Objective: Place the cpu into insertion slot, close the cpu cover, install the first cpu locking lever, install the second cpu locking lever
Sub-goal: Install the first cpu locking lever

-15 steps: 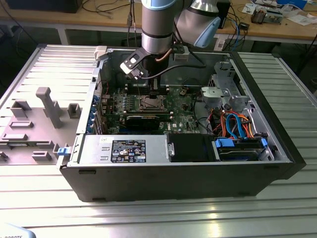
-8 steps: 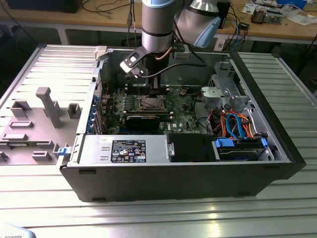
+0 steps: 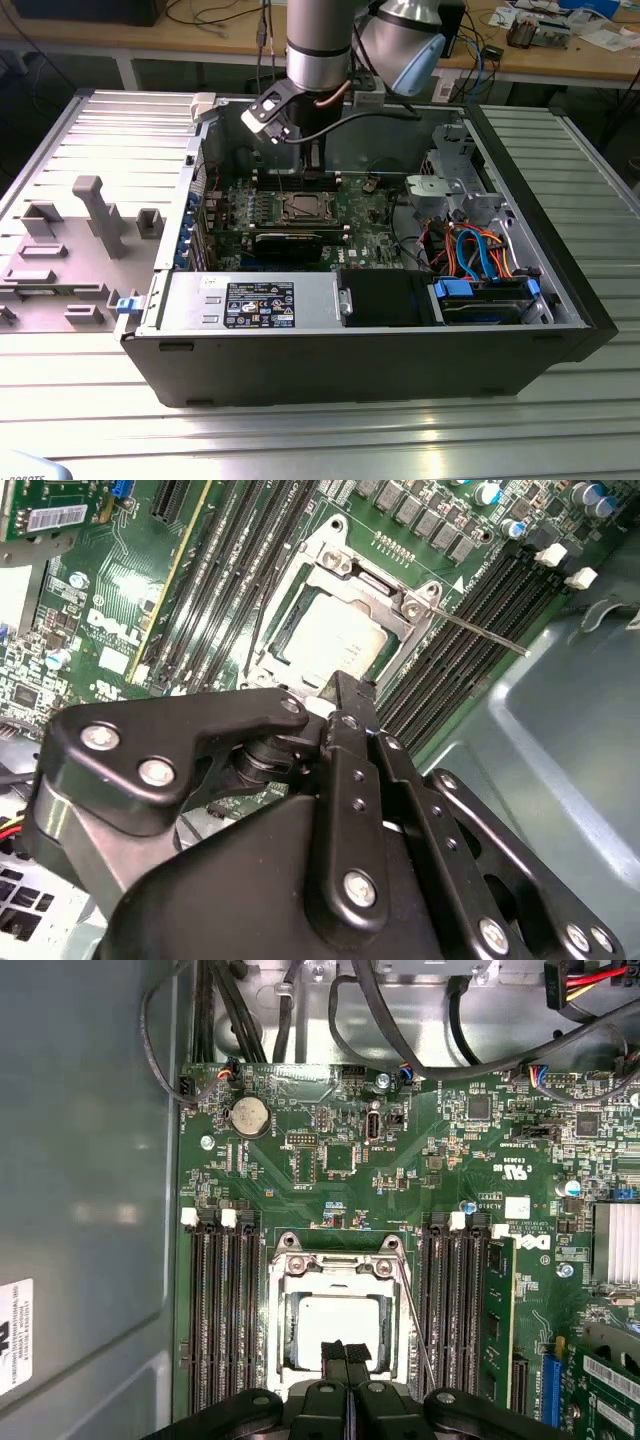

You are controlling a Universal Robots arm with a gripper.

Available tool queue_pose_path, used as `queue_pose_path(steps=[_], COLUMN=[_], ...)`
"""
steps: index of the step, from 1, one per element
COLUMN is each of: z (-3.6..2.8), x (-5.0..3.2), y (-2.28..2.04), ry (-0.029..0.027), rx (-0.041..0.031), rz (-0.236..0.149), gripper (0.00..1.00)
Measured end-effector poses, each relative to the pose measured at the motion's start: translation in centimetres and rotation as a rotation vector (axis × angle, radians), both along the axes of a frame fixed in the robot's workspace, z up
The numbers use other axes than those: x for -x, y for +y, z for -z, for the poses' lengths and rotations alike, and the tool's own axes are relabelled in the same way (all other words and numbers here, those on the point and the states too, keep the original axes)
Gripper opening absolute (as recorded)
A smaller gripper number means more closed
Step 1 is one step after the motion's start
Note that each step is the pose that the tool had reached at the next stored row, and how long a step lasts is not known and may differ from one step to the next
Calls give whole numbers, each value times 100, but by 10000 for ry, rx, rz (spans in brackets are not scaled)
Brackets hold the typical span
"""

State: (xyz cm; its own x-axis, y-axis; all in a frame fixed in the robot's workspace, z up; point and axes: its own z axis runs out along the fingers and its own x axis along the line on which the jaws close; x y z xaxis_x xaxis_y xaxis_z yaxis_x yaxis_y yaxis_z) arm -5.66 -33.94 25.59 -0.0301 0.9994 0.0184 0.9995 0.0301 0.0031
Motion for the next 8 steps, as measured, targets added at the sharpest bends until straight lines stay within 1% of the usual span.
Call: queue_pose_path(steps=[1, 2, 8], z=[-101, -156, -162], x=[0, 0, 0], y=[0, 0, 0], ry=[1, 0, 0], rx=[0, -5, -8], rz=[0, -1, 0], gripper=[11, 11, 11])
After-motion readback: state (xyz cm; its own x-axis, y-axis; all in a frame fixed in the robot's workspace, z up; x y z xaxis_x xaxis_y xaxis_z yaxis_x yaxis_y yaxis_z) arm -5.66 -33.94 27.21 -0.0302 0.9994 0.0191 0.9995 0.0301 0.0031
